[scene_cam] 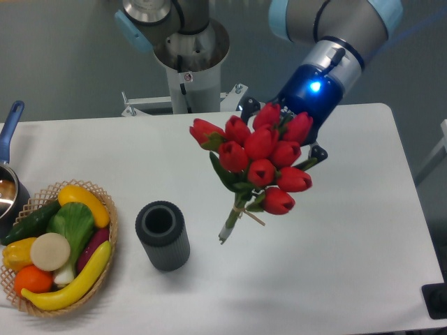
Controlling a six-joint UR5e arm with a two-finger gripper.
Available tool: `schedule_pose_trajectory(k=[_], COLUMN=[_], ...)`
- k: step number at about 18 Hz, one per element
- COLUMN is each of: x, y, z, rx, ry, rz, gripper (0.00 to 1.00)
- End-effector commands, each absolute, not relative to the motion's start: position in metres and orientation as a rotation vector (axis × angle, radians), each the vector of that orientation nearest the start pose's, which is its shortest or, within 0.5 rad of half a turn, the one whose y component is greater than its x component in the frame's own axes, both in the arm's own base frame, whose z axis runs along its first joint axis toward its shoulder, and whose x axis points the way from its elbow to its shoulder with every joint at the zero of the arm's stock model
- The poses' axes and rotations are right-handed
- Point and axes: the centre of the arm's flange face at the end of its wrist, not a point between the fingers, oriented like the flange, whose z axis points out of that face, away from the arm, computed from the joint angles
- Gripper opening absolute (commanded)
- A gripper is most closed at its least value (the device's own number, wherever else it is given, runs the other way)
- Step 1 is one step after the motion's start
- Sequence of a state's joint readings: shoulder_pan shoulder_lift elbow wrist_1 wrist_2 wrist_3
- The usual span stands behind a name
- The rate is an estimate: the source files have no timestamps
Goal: Pick up the flowers from the vase
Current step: 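Raise the tulip bunch clear of the vase and move it away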
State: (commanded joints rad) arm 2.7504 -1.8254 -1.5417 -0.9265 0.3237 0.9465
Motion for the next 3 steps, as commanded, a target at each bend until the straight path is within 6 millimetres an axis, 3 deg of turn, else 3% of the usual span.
schedule_pose_trajectory(k=[3], x=[-0.4676], y=[0.4352], z=[0.4954], rx=[-1.876], ry=[0.059], rz=[-0.301], gripper=[0.44])
